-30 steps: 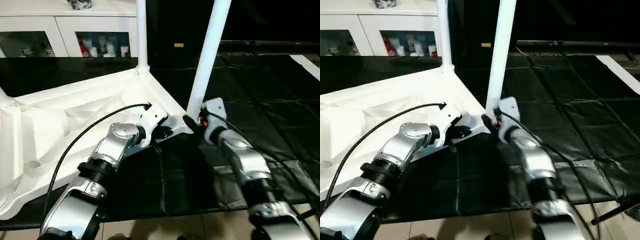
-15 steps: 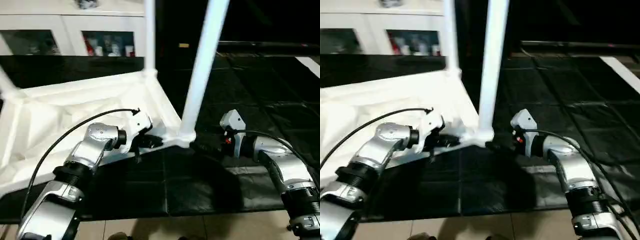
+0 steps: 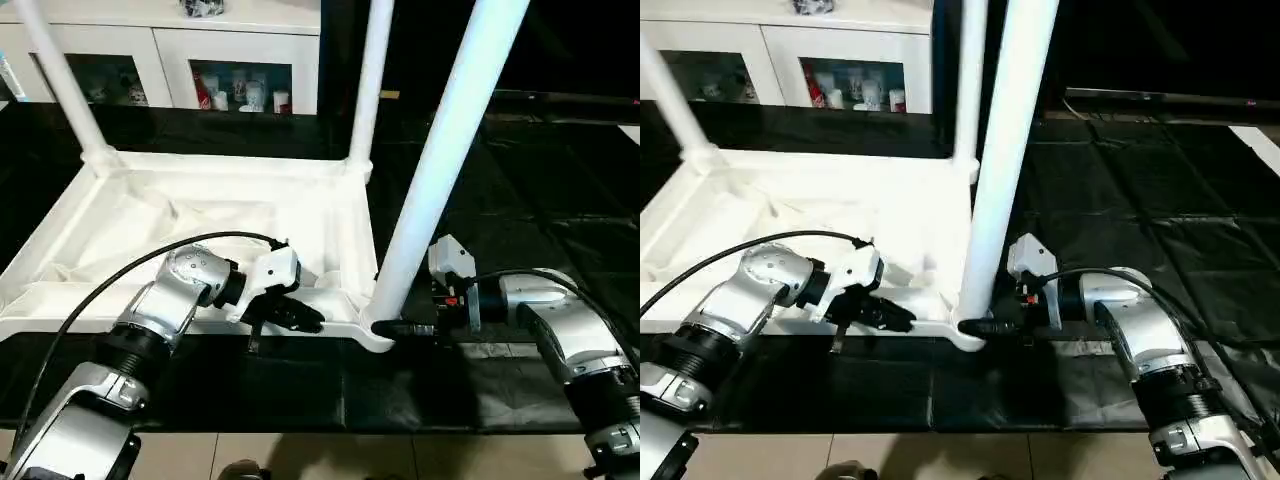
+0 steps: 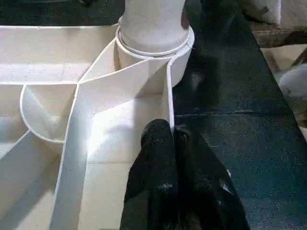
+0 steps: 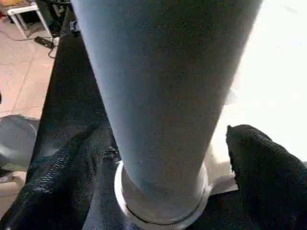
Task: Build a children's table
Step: Rotate leg to tighten
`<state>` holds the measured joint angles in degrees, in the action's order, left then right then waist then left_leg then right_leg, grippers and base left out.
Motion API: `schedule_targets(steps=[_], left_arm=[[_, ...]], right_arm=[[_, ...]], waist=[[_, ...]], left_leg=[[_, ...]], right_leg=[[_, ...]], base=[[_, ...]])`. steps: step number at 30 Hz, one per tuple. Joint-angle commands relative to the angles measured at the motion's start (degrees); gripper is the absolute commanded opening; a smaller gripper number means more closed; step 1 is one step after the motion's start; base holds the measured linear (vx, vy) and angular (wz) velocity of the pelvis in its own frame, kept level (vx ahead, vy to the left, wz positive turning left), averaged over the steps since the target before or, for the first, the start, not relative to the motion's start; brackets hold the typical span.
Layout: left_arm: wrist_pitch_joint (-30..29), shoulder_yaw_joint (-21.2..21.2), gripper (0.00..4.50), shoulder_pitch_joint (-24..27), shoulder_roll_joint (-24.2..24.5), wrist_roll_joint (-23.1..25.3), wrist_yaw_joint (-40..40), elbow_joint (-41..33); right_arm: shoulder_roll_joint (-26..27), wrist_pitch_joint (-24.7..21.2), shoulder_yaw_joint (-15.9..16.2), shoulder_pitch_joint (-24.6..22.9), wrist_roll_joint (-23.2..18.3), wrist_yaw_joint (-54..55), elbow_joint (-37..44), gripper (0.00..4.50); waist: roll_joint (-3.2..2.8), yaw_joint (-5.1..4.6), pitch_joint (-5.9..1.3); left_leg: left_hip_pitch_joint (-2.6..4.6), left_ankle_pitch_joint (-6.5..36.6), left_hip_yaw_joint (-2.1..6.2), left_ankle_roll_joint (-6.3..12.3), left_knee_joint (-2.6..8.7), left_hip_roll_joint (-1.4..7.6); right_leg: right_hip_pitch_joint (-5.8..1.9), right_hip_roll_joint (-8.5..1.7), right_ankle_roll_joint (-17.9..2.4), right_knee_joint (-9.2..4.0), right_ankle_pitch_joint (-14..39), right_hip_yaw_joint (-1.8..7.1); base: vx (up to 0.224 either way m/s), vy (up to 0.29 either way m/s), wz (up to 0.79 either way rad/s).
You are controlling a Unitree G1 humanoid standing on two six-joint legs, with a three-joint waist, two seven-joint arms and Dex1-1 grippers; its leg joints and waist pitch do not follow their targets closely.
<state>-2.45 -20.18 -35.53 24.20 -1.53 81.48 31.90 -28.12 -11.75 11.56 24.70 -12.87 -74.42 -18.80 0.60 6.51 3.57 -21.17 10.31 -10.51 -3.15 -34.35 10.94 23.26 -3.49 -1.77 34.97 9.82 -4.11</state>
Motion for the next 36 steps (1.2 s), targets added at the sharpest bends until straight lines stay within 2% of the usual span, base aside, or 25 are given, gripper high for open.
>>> schedule_targets(steps=[1,3,7,14,18,21,26,28,30,31,33,34,35,36], left_arm=[[1.08,-1.36,0.0,-0.11,0.12,-0.61,2.41,-3.05],[1.26,-1.54,0.0,0.09,0.52,-0.65,3.24,-3.31],[1.3,-1.54,0.0,0.18,0.6,-0.6,3.47,-3.36],[1.29,-1.66,0.0,0.3,0.68,-0.54,3.64,-3.46],[1.2,-1.61,0.0,0.38,0.6,-0.39,3.55,-3.5],[1.34,-1.44,0.0,0.4,0.34,-0.06,2.55,-3.14],[-1.52,1.77,0.0,-1.23,-2.87,0.0,-6.1,-0.22],[-4.24,3.53,0.0,-2.47,-5.05,0.16,-11.89,0.95],[-6.71,4.73,0.0,-3.53,-6.96,0.41,-16.57,1.45],[-8.16,5.45,0.0,-4.38,-8.28,0.71,-19.91,2.02],[-9.89,6.4,0.0,-5.5,-10.07,0.83,-23.83,2.79],[-10.38,6.75,0.0,-5.91,-10.76,0.87,-25.32,3.08],[-11.29,7.76,0.0,-7.06,-12.7,1.24,-30.09,4.27],[-11.34,7.84,0.0,-7.14,-12.85,1.29,-30.51,4.36]], right_arm=[[-0.39,0.24,0.49,0.98,0.03,-1.37,-0.34,3.89],[-0.63,0.01,1.35,1.36,-0.24,-3.14,-0.84,3.7],[-0.71,-0.38,1.61,1.49,-0.64,-3.87,-1.02,3.44],[-0.66,-0.91,1.66,1.46,-0.85,-4.93,-1.08,2.72],[-0.46,-1.34,1.61,1.16,-1.09,-5.2,-0.83,2.4],[-0.14,-1.86,1.42,0.86,-1.32,-4.6,-0.55,2.15],[3.41,-2.18,-0.75,0.25,1.28,6.84,-2.03,2.02],[7.4,-3.19,-2.85,1.4,3.04,17.14,-4.77,2.0],[10.82,-4.26,-4.35,2.5,4.03,24.82,-6.55,1.99],[12.58,-4.74,-4.75,3.14,4.42,28.19,-7.27,1.98],[14.83,-5.21,-5.05,4.03,4.85,32.08,-8.6,1.95],[15.64,-5.39,-5.06,4.37,5.04,33.39,-9.11,1.95],[18.06,-5.76,-4.83,5.07,5.61,36.48,-10.17,1.95],[18.3,-5.8,-4.89,5.16,5.67,36.94,-10.32,1.95]], waist=[[0.25,-0.28,-4.14],[0.46,-0.28,-4.17],[0.32,-0.26,-4.17],[0.28,-0.26,-4.19],[0.13,-0.22,-4.23],[0.26,-0.26,-4.19],[0.44,-0.76,-3.96],[0.0,-1.21,-3.9],[0.28,-1.68,-3.89],[0.26,-2.25,-3.87],[0.25,-2.58,-3.96],[0.33,-2.98,-4.11],[0.43,-3.17,-4.21],[0.3,-3.15,-4.27]], left_leg=[[0.88,10.76,0.79,2.33,3.82,2.59],[0.81,10.48,0.75,2.44,3.76,2.59],[0.82,10.24,0.73,2.59,3.76,2.61],[0.81,10.35,0.78,2.37,3.76,2.58],[0.85,10.11,0.77,2.44,3.74,2.64],[0.81,10.14,0.77,2.43,3.77,2.6],[1.01,12.19,0.85,1.04,3.81,2.22],[1.12,13.13,0.95,0.33,3.82,2.19],[1.19,13.33,1.15,-0.19,3.93,2.03],[0.75,12.87,1.34,-0.55,4.11,2.1],[0.88,12.99,1.24,-0.62,4.02,2.04],[0.77,12.18,1.19,-0.05,3.85,1.93],[0.45,10.74,1.03,0.57,3.72,1.86],[0.56,10.3,1.05,0.67,3.67,1.89]], right_leg=[[-2.92,-4.87,-9.65,-4.64,17.62,2.88],[-2.96,-4.85,-9.61,-4.57,17.47,2.92],[-2.94,-4.81,-9.9,-4.54,16.78,2.9],[-2.98,-4.85,-9.44,-4.62,17.78,2.89],[-2.94,-4.81,-10.02,-4.48,16.47,2.88],[-2.99,-4.75,-9.99,-4.49,16.54,2.87],[-2.82,-4.88,-8.55,-5.18,21.83,2.77],[-2.51,-4.9,-8.09,-5.31,23.9,2.76],[-2.68,-4.89,-7.35,-5.69,25.63,2.51],[-2.9,-4.88,-7.28,-5.39,25.16,2.51],[-2.74,-4.76,-7.23,-5.53,24.56,2.54],[-2.89,-4.82,-8.13,-5.26,21.97,2.74],[-3.12,-4.73,-8.76,-5.0,19.13,2.85],[-3.02,-4.76,-9.19,-4.9,18.01,2.87]], base=[[0.0,0.0,0.0],[0.0,0.0,0.0],[0.0,0.0,0.0],[0.0,0.0,0.0],[0.0,0.0,0.0],[0.0,0.0,0.0],[0.0,0.0,0.0],[0.0,0.0,0.0],[0.0,0.0,0.0],[0.0,0.0,0.0],[0.0,0.0,0.0],[0.0,0.0,0.0],[0.0,0.0,0.0],[0.0,0.0,0.0]])
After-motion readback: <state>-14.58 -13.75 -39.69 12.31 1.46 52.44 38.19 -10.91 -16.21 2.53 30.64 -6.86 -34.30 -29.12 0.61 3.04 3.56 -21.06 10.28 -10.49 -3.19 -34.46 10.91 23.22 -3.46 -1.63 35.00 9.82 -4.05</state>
